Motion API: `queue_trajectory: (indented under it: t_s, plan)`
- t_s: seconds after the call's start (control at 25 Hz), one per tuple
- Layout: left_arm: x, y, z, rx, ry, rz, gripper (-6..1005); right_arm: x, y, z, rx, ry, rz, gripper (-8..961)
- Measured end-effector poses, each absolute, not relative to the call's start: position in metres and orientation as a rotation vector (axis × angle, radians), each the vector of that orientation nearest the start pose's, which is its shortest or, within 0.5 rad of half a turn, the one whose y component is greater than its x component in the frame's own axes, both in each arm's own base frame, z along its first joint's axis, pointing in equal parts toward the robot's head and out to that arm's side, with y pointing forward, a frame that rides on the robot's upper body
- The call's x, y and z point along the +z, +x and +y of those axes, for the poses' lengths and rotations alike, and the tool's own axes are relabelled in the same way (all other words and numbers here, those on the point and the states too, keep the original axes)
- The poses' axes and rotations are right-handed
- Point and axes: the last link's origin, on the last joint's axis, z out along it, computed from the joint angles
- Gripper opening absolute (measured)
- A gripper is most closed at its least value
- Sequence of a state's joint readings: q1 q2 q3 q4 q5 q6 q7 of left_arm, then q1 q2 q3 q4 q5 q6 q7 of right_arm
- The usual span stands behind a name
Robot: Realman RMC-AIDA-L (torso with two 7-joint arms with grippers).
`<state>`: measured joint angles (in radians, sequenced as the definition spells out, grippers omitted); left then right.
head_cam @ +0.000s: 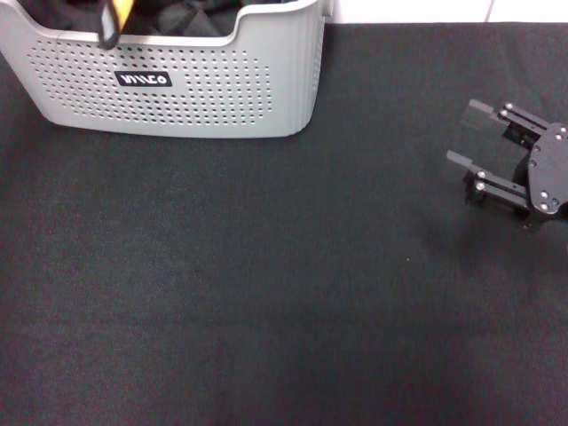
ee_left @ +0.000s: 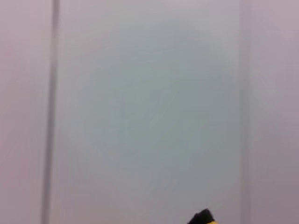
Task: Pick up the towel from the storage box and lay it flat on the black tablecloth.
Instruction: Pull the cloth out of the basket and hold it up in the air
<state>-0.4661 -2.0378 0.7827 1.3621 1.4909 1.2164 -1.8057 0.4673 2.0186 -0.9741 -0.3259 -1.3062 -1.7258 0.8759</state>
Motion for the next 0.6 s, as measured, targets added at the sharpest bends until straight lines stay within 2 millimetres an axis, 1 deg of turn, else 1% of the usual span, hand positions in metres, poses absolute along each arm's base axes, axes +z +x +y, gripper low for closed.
queue_trajectory:
  t_s: [0.16,0.28,0.48,0.6]
  plan:
    - [0.196,-0.152,0.357,-1.289,-2.110,-0.221,50,0.006,0.243,0.301,1.285,-2.436,0.178,712]
    - [0.202,-0.156,0.341,-1.407,-2.155,-0.161,50,0.007,0.238,0.305,1.298,-2.433,0.154,712]
    - [0.208,-0.168,0.325,-1.557,-2.274,-0.116,50,0.015,0.230,0.307,1.359,-2.398,0.098,711]
    - [0.207,-0.178,0.321,-1.590,-2.350,-0.136,50,0.020,0.227,0.306,1.398,-2.391,0.069,711]
